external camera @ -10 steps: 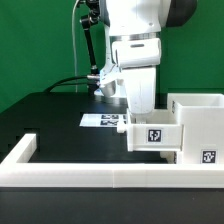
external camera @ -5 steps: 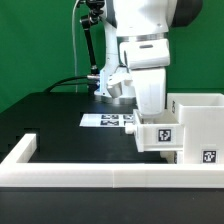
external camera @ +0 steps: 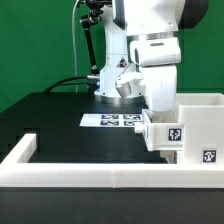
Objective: Assemble drawer
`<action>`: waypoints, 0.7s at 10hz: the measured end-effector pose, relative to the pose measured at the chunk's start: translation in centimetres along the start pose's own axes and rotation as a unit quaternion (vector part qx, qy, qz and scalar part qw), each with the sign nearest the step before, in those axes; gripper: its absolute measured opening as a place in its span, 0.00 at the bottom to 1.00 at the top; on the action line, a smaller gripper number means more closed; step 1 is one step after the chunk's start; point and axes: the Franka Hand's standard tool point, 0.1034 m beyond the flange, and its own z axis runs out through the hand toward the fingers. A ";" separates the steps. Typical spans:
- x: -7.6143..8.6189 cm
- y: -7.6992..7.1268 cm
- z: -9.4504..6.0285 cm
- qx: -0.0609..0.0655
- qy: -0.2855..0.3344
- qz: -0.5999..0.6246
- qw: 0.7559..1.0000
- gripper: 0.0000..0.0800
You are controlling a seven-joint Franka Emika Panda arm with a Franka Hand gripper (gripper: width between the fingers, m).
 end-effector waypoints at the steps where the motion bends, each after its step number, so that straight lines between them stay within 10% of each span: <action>1: 0.0 0.0 0.0 0.000 0.000 0.000 1.000 0.06; 2: -0.1 0.0 -0.2 -0.001 -0.001 0.002 1.000 0.27; 3: 0.0 0.2 -0.9 -0.006 -0.002 0.003 1.000 0.27; 5: 0.6 0.4 -2.6 -0.008 -0.008 0.002 1.000 0.73; 7: -0.4 0.7 -4.2 -0.004 -0.014 -0.005 1.000 0.79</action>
Offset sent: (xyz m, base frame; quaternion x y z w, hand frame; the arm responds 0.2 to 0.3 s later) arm -0.0060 0.0140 0.0329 -0.0036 -0.0104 -0.0024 0.9999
